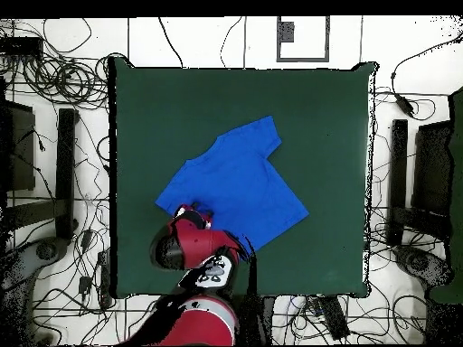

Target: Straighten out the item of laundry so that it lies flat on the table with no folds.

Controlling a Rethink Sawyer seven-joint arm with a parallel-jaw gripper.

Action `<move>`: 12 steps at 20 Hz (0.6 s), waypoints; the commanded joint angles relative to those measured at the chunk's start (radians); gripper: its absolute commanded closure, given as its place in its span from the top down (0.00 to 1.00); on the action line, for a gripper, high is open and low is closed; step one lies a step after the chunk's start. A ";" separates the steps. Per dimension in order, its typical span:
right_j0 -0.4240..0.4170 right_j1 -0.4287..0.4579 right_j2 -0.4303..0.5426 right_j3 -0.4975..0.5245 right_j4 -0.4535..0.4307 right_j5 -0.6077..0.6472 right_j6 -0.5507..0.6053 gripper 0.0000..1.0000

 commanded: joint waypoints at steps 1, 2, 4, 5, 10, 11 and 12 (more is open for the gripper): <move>-0.056 -0.043 0.128 0.007 0.039 0.115 0.114 1.00; -0.056 -0.055 0.129 0.011 0.039 0.127 0.113 1.00; -0.061 -0.079 0.134 0.018 0.040 0.151 0.110 1.00; -0.069 -0.090 0.141 0.023 0.037 0.161 0.106 1.00; -0.093 -0.124 0.163 0.032 0.029 0.196 0.095 1.00; -0.099 -0.128 0.168 0.032 0.027 0.200 0.093 1.00; -0.106 -0.135 0.175 0.035 0.025 0.204 0.091 1.00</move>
